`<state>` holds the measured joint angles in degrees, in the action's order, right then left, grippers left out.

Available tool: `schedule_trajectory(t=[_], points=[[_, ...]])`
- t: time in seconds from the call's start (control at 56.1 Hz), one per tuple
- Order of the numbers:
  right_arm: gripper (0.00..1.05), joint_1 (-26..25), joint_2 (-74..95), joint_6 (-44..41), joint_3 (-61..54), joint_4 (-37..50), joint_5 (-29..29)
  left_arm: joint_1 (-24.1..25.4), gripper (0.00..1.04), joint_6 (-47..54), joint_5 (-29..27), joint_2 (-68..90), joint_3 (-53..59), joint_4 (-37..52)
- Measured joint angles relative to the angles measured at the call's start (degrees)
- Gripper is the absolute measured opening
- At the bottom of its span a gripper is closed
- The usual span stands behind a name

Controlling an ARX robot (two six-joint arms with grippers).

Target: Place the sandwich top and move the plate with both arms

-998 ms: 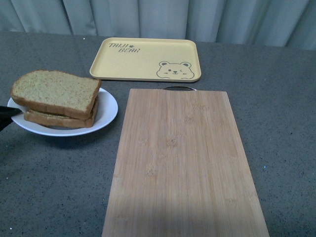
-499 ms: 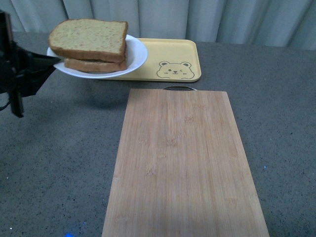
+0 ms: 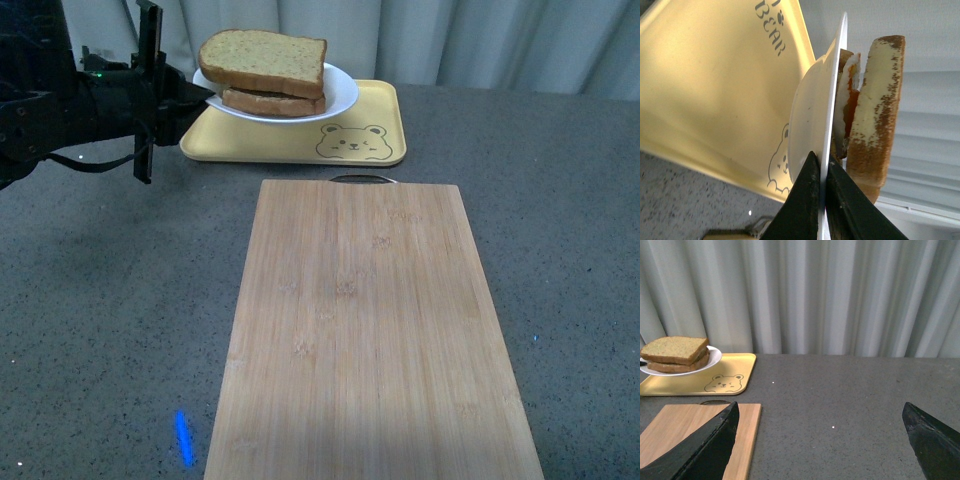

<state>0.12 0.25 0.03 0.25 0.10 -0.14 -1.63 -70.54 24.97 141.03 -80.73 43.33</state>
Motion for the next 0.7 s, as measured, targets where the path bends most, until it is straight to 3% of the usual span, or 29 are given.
schedule_trajectory(t=[0.196,0.481,0.553,0.695], points=[[0.95,0.00,0.00,0.00,0.00,0.00,0.00,-0.55,0.04,0.94,-1.29,5.40,-9.94,-9.20],[0.95,0.00,0.00,0.00,0.00,0.00,0.00,-2.03,0.04,2.60,-2.36,6.71,-12.39,-14.21],[0.95,0.00,0.00,0.00,0.00,0.00,0.00,-2.14,0.12,2.62,-2.34,6.71,-12.02,-13.92],[0.95,0.00,0.00,0.00,0.00,0.00,0.00,-2.03,0.44,2.67,-2.47,5.31,-7.61,-13.16]])
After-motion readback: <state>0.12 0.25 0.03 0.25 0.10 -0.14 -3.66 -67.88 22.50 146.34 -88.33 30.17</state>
